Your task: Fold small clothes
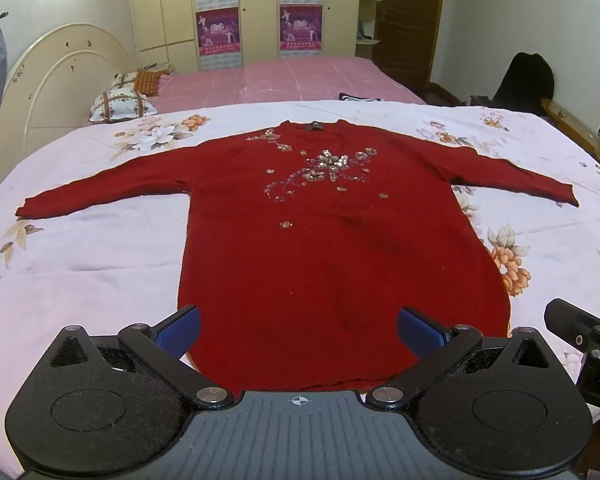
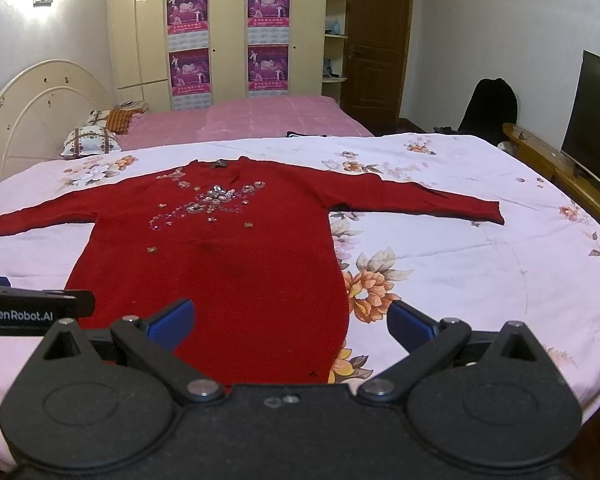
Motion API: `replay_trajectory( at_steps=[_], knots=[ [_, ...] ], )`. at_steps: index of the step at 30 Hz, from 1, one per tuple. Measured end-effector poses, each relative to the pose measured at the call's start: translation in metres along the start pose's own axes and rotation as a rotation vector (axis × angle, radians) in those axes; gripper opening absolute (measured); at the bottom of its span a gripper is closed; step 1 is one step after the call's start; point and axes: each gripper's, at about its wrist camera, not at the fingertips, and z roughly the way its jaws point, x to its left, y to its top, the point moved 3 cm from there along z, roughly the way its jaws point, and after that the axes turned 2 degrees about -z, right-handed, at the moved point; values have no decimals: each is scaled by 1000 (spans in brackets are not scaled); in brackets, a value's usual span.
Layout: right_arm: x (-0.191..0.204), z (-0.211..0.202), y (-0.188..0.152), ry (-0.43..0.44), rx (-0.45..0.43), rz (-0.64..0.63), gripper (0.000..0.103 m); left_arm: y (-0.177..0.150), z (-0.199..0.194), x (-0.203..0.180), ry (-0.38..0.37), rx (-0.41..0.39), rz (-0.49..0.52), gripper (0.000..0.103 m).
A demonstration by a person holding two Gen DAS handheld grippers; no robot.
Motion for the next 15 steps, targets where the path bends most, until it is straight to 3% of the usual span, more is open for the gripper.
replay_trajectory(
  at_steps=[15],
  knots=[
    [-7,23,5,-13,23,1,102,17,29,-3,19,22,-12,103]
  ],
)
